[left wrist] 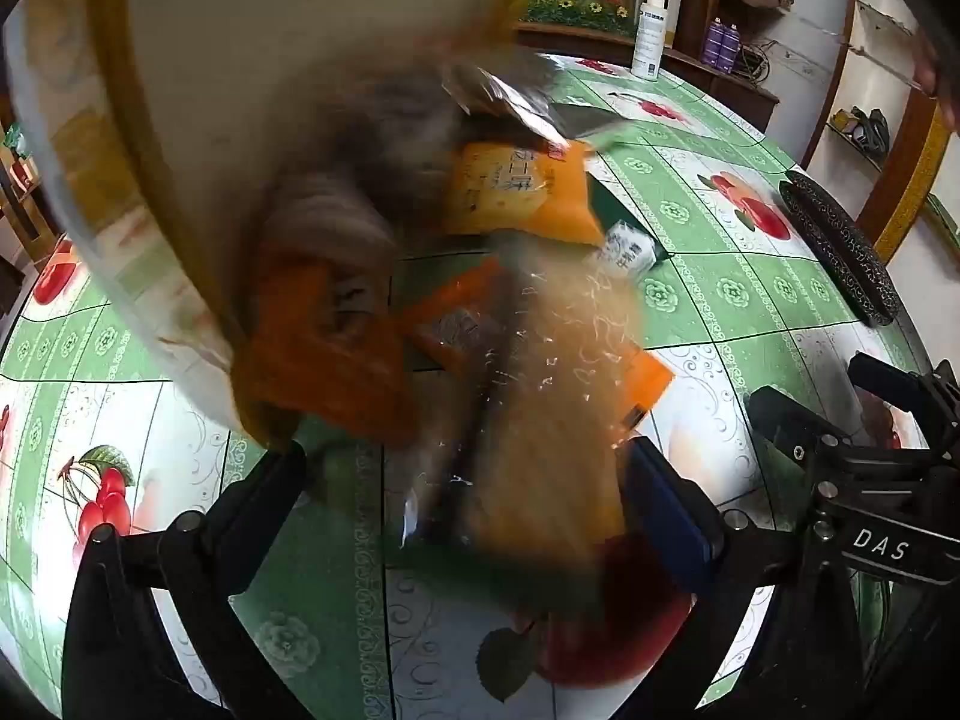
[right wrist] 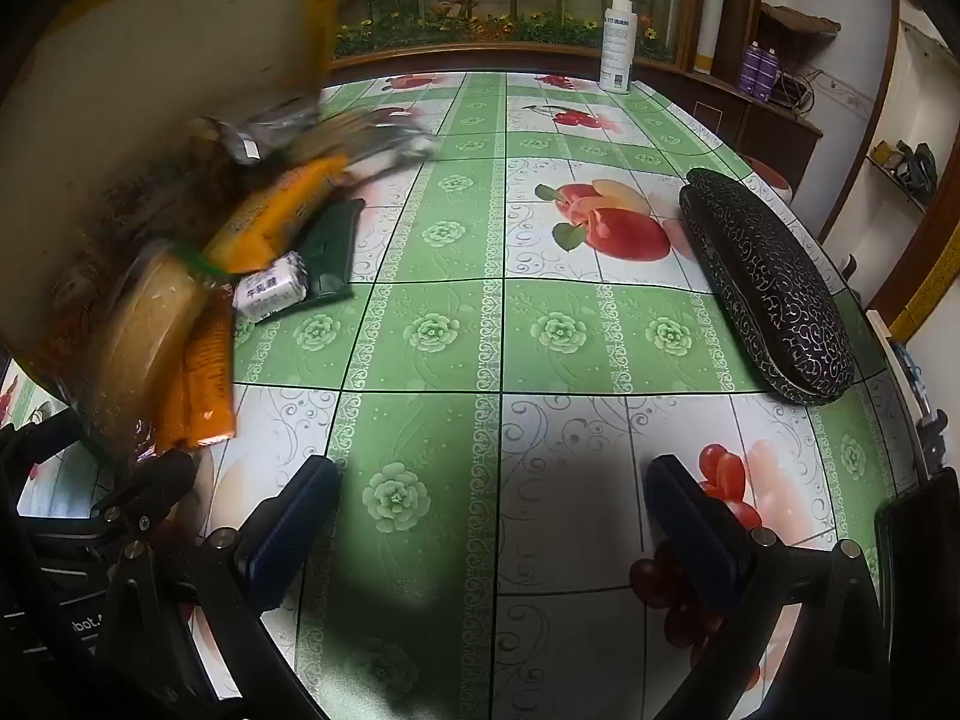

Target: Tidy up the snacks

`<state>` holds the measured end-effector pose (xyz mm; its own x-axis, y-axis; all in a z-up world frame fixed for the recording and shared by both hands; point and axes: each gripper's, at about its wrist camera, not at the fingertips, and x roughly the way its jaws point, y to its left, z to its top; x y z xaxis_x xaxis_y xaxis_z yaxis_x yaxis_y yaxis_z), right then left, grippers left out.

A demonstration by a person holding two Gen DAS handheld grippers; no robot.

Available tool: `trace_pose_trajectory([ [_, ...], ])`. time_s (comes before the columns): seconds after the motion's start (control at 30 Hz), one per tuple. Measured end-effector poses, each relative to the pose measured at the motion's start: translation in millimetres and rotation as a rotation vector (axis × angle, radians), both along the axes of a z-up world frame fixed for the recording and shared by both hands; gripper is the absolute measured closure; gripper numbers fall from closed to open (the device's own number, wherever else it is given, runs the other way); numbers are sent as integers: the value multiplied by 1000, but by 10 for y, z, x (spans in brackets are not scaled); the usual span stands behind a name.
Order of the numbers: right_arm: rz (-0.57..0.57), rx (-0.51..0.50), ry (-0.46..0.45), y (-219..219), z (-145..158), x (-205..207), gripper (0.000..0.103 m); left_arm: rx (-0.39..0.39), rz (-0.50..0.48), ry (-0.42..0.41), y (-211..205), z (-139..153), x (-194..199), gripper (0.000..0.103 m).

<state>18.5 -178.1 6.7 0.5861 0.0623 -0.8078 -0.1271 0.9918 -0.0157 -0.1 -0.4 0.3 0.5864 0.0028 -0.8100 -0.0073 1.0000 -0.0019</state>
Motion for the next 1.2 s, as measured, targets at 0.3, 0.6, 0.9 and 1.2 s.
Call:
trace_pose_trajectory([
  [0.3, -2, -1, -4, 13, 9, 1, 0, -4, -2, 3, 46, 23, -16, 0],
  [0.6, -1, -2, 1, 23, -5, 19, 0, -3, -2, 0, 16, -3, 4, 0],
  [0.9, -2, -2, 1, 23, -4, 19, 0, -3, -1, -1, 13, -1, -4, 0],
  [1.2, -1, -3, 1, 22, -3, 21, 0, -7, 3, -1, 31, 3, -10, 0],
])
